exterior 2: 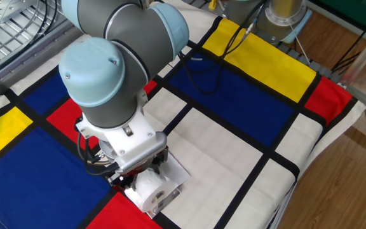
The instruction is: Take the roll of paper down from the shelf
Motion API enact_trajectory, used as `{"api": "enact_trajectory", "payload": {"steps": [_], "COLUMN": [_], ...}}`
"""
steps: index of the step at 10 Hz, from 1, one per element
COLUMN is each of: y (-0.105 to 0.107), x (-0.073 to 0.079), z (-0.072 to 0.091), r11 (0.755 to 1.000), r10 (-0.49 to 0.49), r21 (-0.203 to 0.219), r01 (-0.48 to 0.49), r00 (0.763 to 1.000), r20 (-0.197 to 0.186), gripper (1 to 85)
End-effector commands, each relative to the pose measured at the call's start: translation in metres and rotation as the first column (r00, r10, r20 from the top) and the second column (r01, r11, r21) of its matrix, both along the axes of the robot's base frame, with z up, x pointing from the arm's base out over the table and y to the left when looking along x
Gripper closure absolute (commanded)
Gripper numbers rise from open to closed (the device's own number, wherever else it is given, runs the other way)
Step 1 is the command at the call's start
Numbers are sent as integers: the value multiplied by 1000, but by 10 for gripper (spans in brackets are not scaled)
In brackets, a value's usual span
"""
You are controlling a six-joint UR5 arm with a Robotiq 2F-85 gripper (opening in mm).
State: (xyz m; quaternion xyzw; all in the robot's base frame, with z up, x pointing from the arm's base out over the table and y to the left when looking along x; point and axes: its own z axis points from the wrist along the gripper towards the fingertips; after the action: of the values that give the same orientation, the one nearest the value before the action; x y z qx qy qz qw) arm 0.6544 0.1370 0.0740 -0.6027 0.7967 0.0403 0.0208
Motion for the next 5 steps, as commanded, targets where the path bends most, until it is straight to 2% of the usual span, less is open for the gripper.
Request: {"api": "enact_trajectory", "payload": {"steps": [1,5], "y": [-2,3], "x": [-1,-3], "z": [3,1], "r11": [1000,1000], "r10": [-19,-20], "r21": [9,15], "r01": [19,20], "r00": [1000,1000], "r20": [-4,-23], "gripper": [847,847]}}
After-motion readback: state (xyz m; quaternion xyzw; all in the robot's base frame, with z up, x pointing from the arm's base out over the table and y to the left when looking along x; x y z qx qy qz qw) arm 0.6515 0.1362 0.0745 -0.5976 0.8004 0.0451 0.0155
